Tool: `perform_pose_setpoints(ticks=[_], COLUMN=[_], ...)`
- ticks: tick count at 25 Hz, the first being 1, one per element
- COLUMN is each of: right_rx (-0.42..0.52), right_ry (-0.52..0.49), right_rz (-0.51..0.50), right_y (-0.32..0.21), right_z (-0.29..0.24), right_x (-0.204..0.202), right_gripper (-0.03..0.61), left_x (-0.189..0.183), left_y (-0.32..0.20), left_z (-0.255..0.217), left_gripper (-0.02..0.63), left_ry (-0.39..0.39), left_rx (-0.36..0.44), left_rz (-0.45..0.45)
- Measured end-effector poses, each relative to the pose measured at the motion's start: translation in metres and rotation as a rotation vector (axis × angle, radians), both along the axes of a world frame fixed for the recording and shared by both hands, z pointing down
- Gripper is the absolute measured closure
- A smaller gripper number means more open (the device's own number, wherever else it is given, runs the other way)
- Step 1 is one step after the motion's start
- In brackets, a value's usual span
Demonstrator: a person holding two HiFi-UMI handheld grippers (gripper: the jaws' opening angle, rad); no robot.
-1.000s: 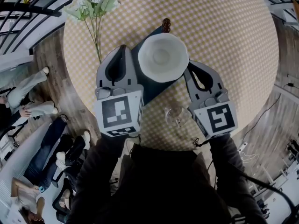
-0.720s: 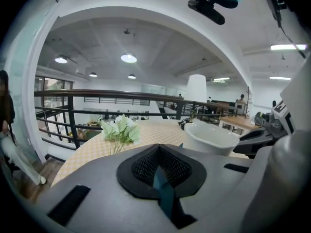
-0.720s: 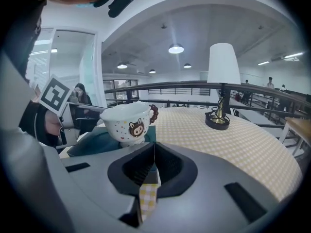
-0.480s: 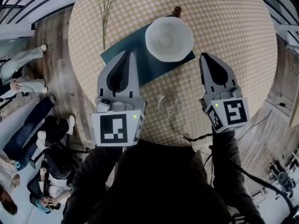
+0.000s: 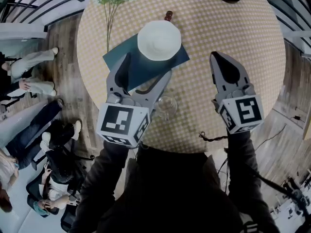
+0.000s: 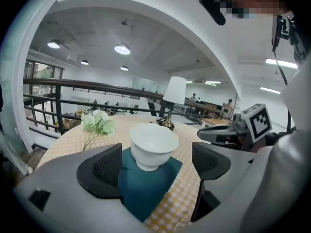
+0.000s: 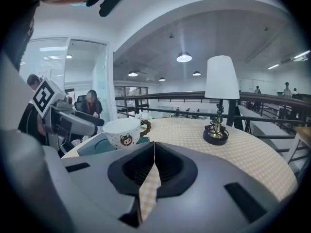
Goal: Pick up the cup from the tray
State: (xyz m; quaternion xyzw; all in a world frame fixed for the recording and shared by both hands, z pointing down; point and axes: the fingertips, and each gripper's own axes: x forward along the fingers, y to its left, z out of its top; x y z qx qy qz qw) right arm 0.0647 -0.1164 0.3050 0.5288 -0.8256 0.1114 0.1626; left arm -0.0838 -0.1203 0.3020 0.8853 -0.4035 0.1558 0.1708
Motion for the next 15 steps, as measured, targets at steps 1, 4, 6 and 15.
perform_pose_setpoints(ticks=[1,4,6,15], right_rx=[-0.002,-0.015,-0.019,0.018], right_ry=[0.008,0.035,0.038,0.107], right_rz=[-0.005,-0.045,-0.091,-0.656], right_y=[-0.005,-0.026,-0.041,-0.079], right_z=[0.0,0.009,0.015,0.016], right_x=[0.001,-0.01,-0.019,-0.048], right_gripper=[0.571,0.571,0.571,0.571], left_x=[0.002,-0.001,-0.013,-0.019], left_y=[0.0,-0.004,-0.014,-0.016], left_z=[0.003,0.011,0.011,-0.001], left_gripper=[0.173,0.173,0.173,0.174], left_ry=[-0.009,0.0,0.053,0.072], left_rx=[-0.009,-0.039,-0.062,-0.026], left_rz=[0.0,-0.041,-0.108,-0.079])
